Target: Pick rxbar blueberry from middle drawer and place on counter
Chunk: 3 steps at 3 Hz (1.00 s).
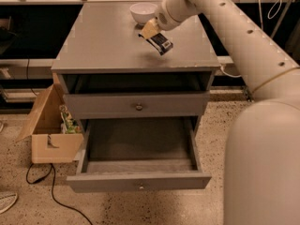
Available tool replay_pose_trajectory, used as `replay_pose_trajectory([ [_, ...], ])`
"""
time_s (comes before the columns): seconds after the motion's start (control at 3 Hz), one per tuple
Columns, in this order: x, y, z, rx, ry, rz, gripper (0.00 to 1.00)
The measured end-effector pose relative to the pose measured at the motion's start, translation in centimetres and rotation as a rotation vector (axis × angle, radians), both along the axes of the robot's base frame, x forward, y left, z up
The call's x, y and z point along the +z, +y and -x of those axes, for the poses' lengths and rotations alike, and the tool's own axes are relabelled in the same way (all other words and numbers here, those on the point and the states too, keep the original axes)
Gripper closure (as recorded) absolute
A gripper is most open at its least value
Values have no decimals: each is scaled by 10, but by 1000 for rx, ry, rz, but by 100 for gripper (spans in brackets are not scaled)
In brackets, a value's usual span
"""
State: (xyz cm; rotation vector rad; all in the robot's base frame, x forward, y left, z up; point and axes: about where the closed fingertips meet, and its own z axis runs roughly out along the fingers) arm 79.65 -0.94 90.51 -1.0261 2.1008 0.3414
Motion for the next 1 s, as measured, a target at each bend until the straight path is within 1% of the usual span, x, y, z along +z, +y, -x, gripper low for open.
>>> replay_pose_trajectory([
  [0.33, -11, 2, -27, -50, 22, -12, 55],
  [0.67, -17, 2, -40, -71, 28, -33, 31],
  [1.0, -19, -1, -48, -80, 20, -55, 8],
])
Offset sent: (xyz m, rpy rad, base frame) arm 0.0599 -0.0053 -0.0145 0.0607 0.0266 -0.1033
